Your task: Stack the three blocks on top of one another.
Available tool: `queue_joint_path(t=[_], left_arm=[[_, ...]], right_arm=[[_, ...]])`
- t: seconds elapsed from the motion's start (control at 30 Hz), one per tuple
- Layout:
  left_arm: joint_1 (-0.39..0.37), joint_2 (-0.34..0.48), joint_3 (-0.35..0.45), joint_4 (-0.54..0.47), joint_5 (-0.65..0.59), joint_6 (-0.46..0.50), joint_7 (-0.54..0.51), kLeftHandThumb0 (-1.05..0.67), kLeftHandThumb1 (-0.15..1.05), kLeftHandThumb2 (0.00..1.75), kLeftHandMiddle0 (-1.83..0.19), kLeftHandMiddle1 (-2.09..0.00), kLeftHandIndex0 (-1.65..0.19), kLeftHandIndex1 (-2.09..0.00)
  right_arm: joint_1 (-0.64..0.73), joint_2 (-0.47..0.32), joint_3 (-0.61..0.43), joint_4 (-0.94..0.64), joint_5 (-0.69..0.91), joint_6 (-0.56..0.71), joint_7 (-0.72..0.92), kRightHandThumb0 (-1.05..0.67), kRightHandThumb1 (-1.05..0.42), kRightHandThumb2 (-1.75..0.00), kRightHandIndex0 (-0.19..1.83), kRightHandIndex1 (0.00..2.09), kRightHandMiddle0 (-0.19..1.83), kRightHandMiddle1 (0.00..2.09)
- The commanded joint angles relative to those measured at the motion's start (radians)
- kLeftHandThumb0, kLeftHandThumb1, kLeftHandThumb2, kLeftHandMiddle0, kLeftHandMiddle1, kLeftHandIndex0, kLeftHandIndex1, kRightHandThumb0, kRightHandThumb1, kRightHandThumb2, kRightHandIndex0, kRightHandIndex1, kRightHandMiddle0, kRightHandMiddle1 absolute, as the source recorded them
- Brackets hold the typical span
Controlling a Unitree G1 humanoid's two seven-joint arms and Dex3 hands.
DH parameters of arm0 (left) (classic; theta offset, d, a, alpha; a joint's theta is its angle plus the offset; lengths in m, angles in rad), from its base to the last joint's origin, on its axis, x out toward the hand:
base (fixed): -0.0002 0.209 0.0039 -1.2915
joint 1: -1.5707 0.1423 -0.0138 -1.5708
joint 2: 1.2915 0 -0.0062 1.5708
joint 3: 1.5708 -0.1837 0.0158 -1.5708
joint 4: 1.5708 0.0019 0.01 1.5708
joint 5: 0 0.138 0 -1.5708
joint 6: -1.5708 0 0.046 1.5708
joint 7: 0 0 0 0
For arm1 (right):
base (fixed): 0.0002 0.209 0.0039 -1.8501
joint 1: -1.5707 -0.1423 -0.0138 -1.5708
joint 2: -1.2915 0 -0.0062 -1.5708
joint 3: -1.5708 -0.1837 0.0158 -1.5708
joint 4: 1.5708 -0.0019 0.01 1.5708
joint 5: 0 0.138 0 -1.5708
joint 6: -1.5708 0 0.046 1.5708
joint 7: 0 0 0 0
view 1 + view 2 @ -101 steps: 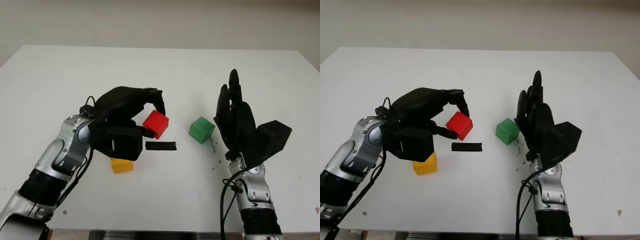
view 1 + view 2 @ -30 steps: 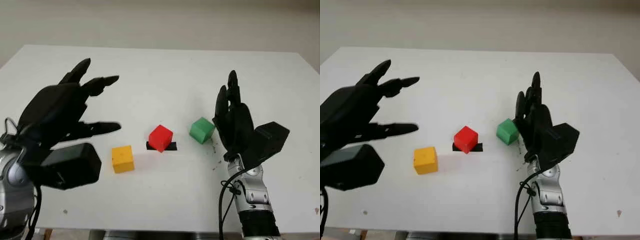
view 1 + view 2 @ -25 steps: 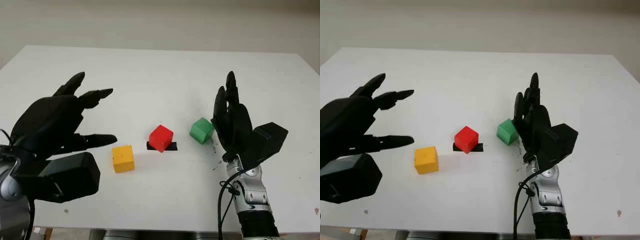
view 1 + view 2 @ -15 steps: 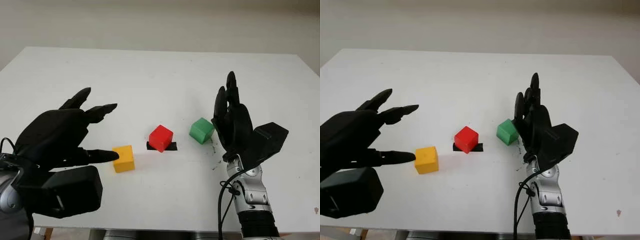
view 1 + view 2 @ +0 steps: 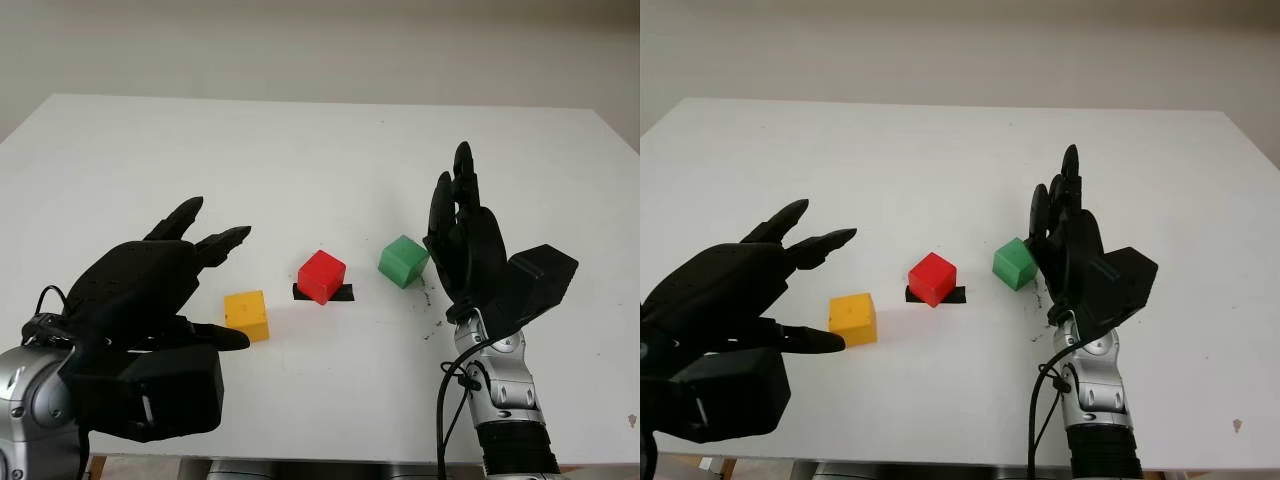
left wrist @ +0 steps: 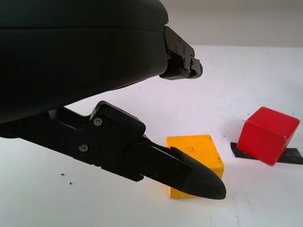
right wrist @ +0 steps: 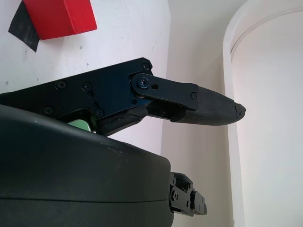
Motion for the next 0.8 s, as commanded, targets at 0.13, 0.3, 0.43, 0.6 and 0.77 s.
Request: queue_joint_path(t=[0.13,0.3,0.43,0.6,0.77], left_arm=[[0.003,-0.032,-0.049,0.075,0.077,-0.032,0.083,-0.74,0.94,0.05,0.19,-0.03,-0.22,-0.07],[0.003,-0.044,-0.06,0.102,0.1,-0.026,0.081,-0.71,0.93,0.05,0.19,-0.04,-0.25,-0.08],[-0.006,-0.044,-0.074,0.118,0.112,-0.021,0.058,-0.74,0.94,0.06,0.17,-0.06,-0.29,-0.1],[-0.011,-0.049,-0.079,0.13,0.103,-0.026,0.05,-0.74,0.95,0.06,0.14,-0.06,-0.36,-0.14],[-0.01,-0.041,-0.076,0.138,0.084,-0.034,0.042,-0.73,0.95,0.05,0.1,-0.06,-0.43,-0.26]], right_arm=[[-0.012,-0.011,-0.005,-0.027,0.001,0.004,-0.004,-0.74,-1.05,-0.64,-0.19,0.0,-0.19,0.0],[-0.007,-0.008,-0.004,-0.031,0.002,0.008,-0.008,-0.73,-1.05,-0.64,-0.19,0.0,-0.19,0.0],[0.0,-0.007,-0.003,-0.042,0.005,0.014,-0.008,-0.73,-1.05,-0.64,-0.19,0.0,-0.19,0.0],[-0.001,-0.009,-0.002,-0.04,-0.004,0.009,-0.014,-0.73,-1.05,-0.64,-0.19,0.0,-0.19,0.0],[0.0,-0.011,-0.003,-0.04,-0.002,0.011,-0.011,-0.74,-1.05,-0.65,-0.19,0.0,-0.19,0.0]])
